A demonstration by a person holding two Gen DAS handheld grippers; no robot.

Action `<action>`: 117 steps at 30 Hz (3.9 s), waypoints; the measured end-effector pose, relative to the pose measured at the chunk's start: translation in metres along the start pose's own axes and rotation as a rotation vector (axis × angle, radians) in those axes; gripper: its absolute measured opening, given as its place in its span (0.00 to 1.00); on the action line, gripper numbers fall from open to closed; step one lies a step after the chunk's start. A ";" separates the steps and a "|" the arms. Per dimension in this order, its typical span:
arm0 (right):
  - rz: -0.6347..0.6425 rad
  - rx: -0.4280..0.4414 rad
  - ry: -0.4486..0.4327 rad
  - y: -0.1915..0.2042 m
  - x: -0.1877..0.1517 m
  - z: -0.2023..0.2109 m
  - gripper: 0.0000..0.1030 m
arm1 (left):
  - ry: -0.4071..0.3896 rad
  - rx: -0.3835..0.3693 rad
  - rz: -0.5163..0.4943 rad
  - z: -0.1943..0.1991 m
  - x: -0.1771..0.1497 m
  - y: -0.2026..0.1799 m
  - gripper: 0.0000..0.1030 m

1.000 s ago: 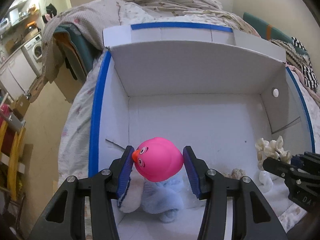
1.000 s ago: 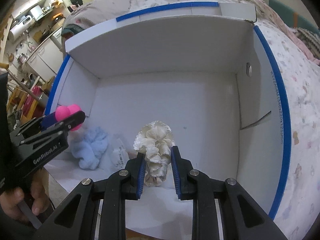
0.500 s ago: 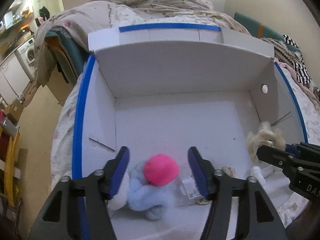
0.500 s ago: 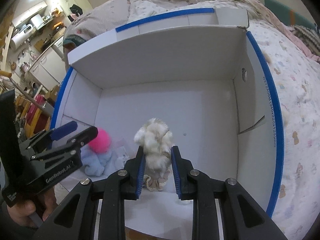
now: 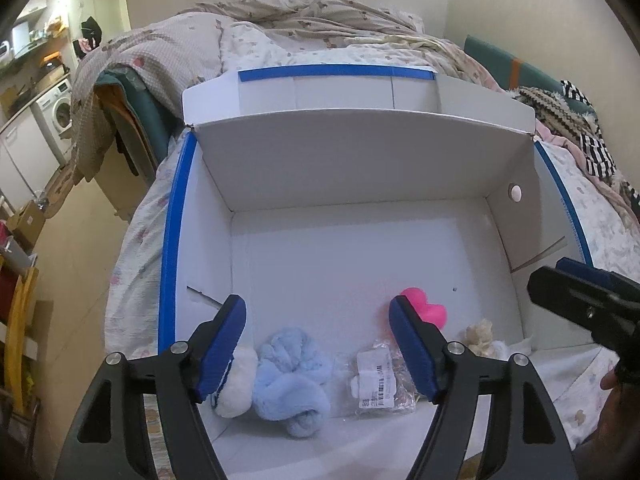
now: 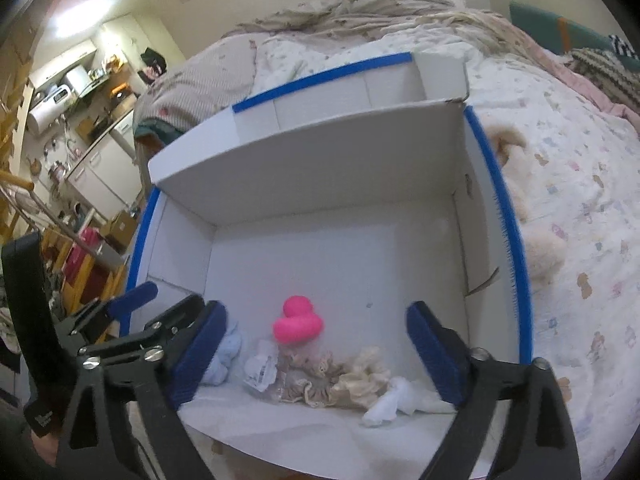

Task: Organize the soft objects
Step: 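Withdraw both tools from the box toward the tan sponge, then grasp the tan sponge with the left tool while the right tool grasps a small beige item, then carry the sponge with the left tool while the right tool carries its item over the box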

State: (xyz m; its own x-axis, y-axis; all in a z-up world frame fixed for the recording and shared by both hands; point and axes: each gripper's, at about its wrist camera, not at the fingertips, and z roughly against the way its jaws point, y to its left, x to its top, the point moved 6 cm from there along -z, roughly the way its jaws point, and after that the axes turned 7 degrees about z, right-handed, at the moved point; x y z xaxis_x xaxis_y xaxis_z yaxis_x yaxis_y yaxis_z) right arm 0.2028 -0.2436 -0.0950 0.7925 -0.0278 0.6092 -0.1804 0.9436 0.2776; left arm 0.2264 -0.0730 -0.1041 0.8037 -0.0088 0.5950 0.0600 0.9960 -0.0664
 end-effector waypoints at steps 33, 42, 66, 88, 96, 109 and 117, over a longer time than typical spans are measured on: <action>0.004 -0.001 -0.011 0.016 -0.043 0.044 0.95 | -0.043 0.044 0.087 0.067 -0.025 0.042 0.70; 0.012 0.008 0.078 0.008 -0.080 0.050 0.95 | 0.007 0.044 0.086 0.075 -0.066 0.042 0.70; 0.398 -0.142 0.616 0.028 -0.178 -0.058 0.59 | 0.098 0.008 0.052 0.057 -0.092 0.026 0.70; 0.154 -0.127 0.399 -0.012 -0.138 0.012 0.15 | 0.282 -0.157 -0.135 0.023 -0.137 -0.045 0.69; 0.061 -0.150 0.374 -0.039 -0.135 0.026 0.15 | 0.416 -0.216 -0.341 -0.012 -0.181 -0.095 0.53; 0.092 -0.130 0.380 -0.023 -0.127 0.013 0.15 | 0.442 -0.245 -0.336 -0.021 -0.180 -0.093 0.05; 0.142 -0.096 0.369 0.001 -0.124 0.012 0.15 | 0.400 -0.147 -0.256 -0.013 -0.168 -0.060 0.05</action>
State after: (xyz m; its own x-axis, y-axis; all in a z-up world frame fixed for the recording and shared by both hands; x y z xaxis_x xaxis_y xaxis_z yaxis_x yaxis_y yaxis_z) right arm 0.0976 -0.2430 -0.1616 0.9229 0.2086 0.3236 -0.2613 0.9567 0.1285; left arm 0.0953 -0.1328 -0.2101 0.9145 -0.3141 0.2550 0.3453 0.9344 -0.0874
